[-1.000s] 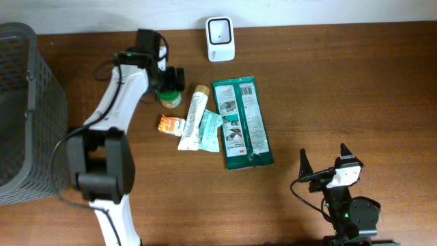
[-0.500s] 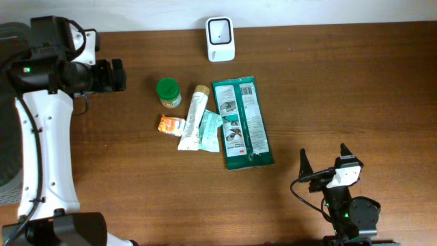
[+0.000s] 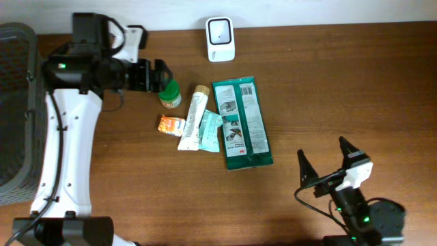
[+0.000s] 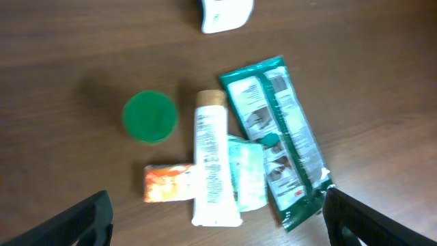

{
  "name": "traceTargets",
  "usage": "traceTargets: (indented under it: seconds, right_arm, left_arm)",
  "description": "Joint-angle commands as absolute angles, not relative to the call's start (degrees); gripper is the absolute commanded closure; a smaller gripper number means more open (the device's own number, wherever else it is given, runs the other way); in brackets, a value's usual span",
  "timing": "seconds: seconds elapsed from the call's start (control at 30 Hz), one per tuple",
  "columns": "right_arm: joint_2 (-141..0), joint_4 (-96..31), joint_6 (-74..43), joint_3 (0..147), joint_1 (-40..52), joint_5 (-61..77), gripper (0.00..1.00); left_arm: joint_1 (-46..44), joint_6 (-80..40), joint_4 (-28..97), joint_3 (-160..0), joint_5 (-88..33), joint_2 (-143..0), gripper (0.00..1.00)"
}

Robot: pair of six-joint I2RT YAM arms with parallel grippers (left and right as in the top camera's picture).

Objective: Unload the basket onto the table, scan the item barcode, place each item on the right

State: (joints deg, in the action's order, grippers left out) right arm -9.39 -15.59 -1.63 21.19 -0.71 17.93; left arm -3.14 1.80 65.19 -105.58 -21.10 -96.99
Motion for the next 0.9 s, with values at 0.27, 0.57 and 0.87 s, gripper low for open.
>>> traceTargets:
  seconds: [0.27,0.57,0.87]
  right_arm:
    - [-57.9,-49.6,4.5,65.1,-0.9,28.0,0.02]
    - [-86.8,-56.6,3.4,73.1,-6.3,34.5,0.24]
    - [-99.9,-55.8,2.5,73.1,-6.3,37.4,0.77]
  left_arm:
    - [-14.7,-7.9,60.3,-102.0,-22.5,-99.2,0.37]
    - [-21.9,-14.1,53.6,-101.4,-22.5,-113.4,1.0]
    - [-24.7,-18.9,45.6,-101.4,-22.6,-125.4,1.0]
